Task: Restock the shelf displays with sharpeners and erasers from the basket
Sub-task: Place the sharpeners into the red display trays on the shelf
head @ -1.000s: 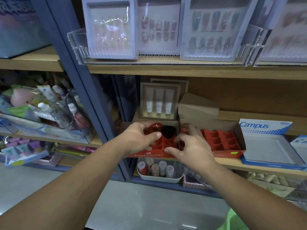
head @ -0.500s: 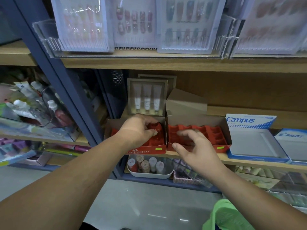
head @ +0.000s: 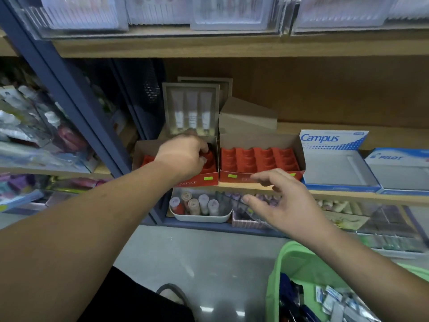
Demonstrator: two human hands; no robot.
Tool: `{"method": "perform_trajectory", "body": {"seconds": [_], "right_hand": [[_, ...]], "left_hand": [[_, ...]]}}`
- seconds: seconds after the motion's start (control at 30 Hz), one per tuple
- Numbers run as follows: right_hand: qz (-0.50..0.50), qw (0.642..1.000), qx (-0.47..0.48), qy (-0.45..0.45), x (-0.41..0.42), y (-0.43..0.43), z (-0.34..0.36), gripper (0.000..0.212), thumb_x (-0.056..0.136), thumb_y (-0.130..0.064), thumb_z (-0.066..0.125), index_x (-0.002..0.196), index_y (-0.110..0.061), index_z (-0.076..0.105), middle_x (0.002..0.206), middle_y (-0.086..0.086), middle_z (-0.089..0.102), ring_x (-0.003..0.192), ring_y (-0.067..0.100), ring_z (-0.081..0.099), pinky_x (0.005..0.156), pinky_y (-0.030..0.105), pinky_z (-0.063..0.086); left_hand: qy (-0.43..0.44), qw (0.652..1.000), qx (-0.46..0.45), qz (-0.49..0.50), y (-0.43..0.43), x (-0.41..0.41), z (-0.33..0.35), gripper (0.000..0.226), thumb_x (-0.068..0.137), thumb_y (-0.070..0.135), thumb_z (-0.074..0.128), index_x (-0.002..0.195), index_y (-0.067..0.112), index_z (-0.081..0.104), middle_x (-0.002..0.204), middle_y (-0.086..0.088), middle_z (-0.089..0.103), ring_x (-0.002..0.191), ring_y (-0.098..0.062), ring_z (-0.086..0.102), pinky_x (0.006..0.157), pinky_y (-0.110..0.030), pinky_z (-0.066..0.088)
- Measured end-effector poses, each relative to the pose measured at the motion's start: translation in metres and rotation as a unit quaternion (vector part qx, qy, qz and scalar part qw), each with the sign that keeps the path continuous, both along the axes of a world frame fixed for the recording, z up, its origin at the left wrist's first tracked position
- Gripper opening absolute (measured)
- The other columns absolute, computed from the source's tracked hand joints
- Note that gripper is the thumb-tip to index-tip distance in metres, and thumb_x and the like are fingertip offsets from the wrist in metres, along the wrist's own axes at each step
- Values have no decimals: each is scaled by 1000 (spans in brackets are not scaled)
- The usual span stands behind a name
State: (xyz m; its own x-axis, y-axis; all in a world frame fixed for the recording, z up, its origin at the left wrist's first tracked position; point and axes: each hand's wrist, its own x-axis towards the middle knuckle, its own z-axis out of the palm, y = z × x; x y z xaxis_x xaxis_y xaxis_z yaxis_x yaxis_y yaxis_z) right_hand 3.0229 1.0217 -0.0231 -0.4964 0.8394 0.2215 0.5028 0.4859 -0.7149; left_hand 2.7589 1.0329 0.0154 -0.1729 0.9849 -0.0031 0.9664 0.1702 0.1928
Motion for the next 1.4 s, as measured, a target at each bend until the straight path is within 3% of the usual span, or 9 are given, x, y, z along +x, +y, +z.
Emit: {"method": "perform_trajectory", "body": {"seconds": [0.07, 0.17, 0.33, 0.5, 0.73, 0.9, 0.97, 1.17, 1.4], "right_hand": [[-14, 1000, 0, -17, 23, -8, -1, 43, 78, -61, 70, 114, -36, 68, 107, -24, 61, 104, 1, 60, 88, 32, 53], [-22, 997, -14, -74, 67, -19, -8, 41, 77, -62, 70, 107, -35, 69, 93, -22, 63, 86, -1, 61, 78, 32, 54], [-22, 963, -114, -243, 141, -30, -23, 45, 78, -66, 69, 109, -33, 68, 90, -17, 67, 84, 5, 64, 80, 35, 56], [55, 840, -346, -415, 191, -50, -81, 55, 86, -53, 74, 124, -15, 64, 112, 0, 64, 103, 22, 62, 85, 33, 52], [46, 811, -450, -370, 200, -103, -210, 42, 78, -40, 83, 104, -10, 72, 103, 11, 70, 95, 26, 65, 81, 31, 51], [20, 781, -526, -336, 222, -128, -245, 67, 79, -29, 86, 138, -17, 55, 137, 5, 58, 126, 25, 56, 102, 28, 43], [3, 769, -547, -330, 230, -131, -254, 73, 77, -29, 86, 141, -19, 54, 140, 6, 57, 130, 29, 53, 111, 38, 41], [65, 773, -521, -355, 232, -132, -264, 56, 82, -40, 79, 134, -26, 64, 135, 5, 53, 123, 28, 55, 110, 43, 44], [60, 774, -522, -354, 242, -129, -274, 56, 77, -32, 84, 128, -26, 61, 130, 5, 59, 118, 26, 58, 102, 40, 48]], "left_hand": [[37, 997, 65, -21, -9, 20, 11, 31, 94, 36, 64, 125, 30, 68, 125, 1, 59, 111, -23, 60, 89, -39, 55], [-67, 987, 119, -89, -28, 75, 14, 29, 92, 32, 68, 120, 24, 68, 106, 4, 59, 99, -18, 59, 86, -36, 53], [-155, 959, -117, -205, -48, 175, -31, 40, 89, 36, 75, 125, 22, 66, 96, 5, 70, 87, -17, 66, 81, -37, 57], [-176, 932, -220, -227, -66, 251, -103, 40, 95, 26, 69, 134, 18, 62, 107, 3, 70, 95, -16, 65, 84, -30, 54], [-128, 906, -332, -228, -97, 288, -203, 19, 89, 21, 73, 107, 22, 71, 97, 3, 66, 90, -21, 62, 73, -28, 46], [-112, 915, -330, -202, -99, 298, -240, 38, 81, 22, 77, 118, 24, 66, 116, 0, 61, 101, -20, 61, 87, -35, 54], [-83, 908, -331, -245, -97, 307, -250, 44, 75, 24, 78, 117, 23, 64, 116, 1, 56, 108, -21, 57, 92, -39, 53], [-1, 843, -378, -383, -100, 328, -273, 86, 79, 27, 80, 154, 24, 40, 159, 1, 40, 146, -22, 35, 119, -43, 33], [60, 825, -373, -421, -94, 342, -297, 84, 80, 43, 77, 152, 27, 38, 150, -2, 44, 137, -26, 40, 111, -44, 36]]}}
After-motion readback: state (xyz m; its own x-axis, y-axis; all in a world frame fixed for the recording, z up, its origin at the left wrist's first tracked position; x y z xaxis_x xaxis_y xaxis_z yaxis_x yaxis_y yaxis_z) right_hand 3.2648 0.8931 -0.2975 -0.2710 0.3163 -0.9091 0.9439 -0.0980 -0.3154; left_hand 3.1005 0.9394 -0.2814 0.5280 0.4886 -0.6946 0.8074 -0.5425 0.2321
